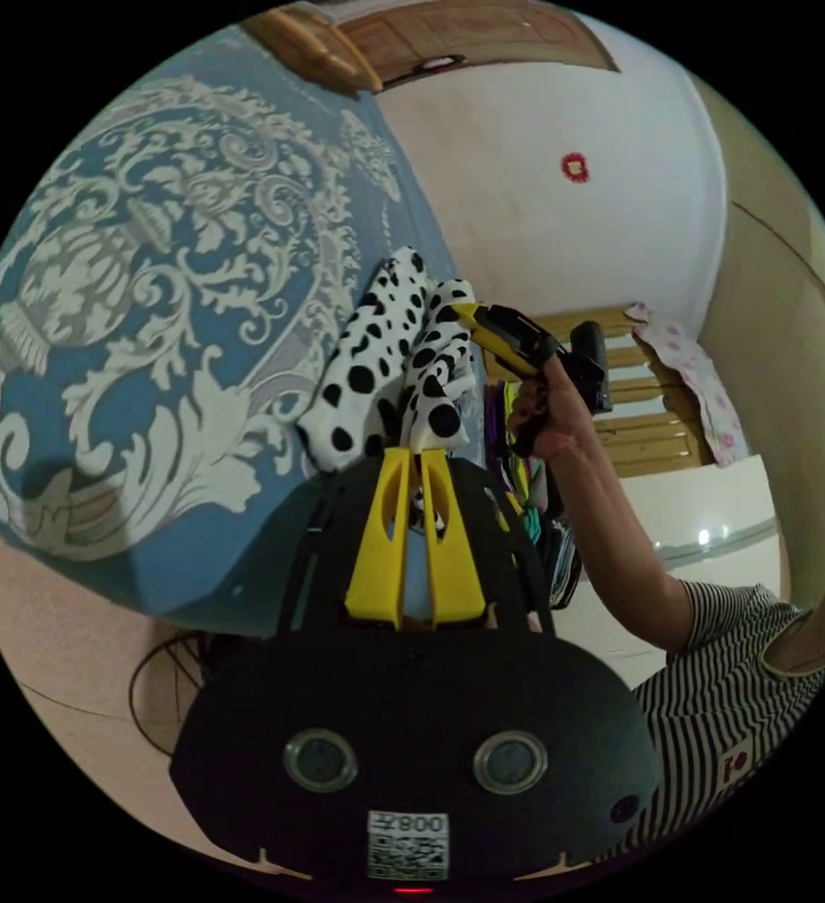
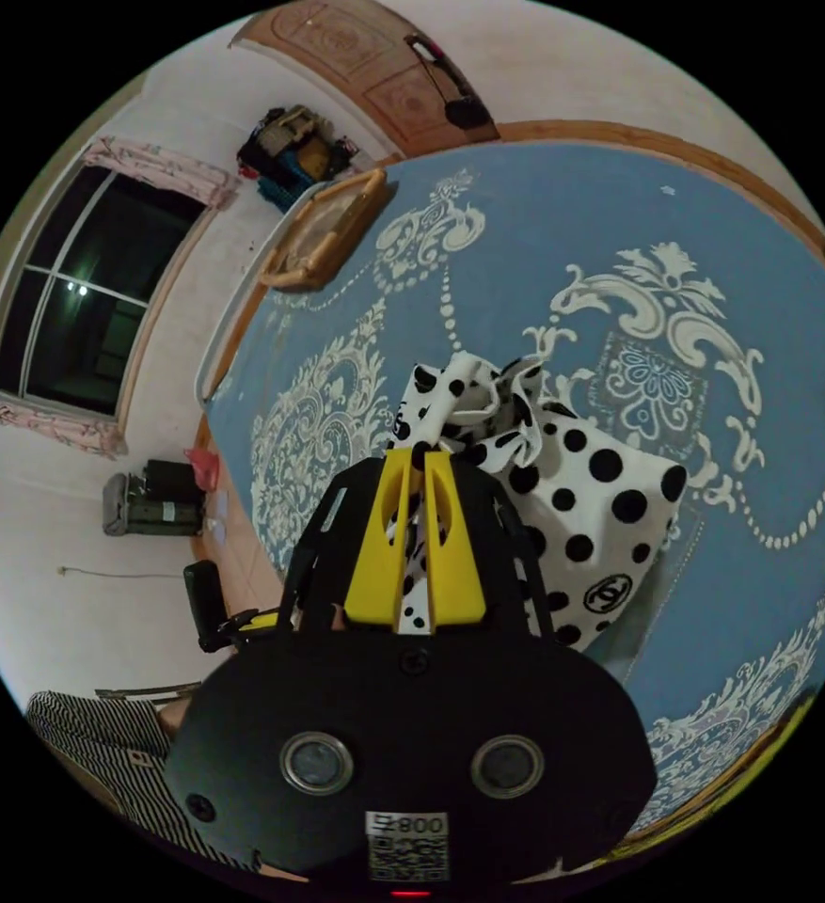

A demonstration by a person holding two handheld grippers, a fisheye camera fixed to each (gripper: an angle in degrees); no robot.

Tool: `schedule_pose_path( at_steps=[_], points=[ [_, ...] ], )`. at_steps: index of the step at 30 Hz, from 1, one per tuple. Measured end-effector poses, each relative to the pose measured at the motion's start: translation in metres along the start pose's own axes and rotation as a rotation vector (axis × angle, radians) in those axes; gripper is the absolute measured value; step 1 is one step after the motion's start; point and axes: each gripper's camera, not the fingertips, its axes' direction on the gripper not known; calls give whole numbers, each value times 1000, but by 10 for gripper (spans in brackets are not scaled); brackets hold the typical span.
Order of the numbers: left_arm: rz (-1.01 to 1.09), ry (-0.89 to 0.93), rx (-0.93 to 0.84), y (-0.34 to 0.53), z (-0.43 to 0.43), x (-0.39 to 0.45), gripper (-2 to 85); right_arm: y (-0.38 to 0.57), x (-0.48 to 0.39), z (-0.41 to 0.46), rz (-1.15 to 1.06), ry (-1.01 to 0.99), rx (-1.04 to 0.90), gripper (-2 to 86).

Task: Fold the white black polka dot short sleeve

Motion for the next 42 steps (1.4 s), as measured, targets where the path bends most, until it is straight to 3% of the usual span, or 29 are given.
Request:
schedule_pose_path(
  at_steps=[10,21,26,32,42],
  points=[
    [-107,70,60,-12,-89,-4,22,-45,-73,69,-84,89,-121,26],
    [-65,35,124,3,-171,37,6,-27,-121,62,-205,-70,-11,29],
    [111,-31,21,-12,-170,79,4,30,-118,69,-208,23,-36,20],
    [66,-280,-103,-26,-154,78,3,77,-116,133,-180,258,-249,3],
    [39,-292,-156,-8,-173,101,3,95,-100,151,-122,147,-190,3]
  ],
)
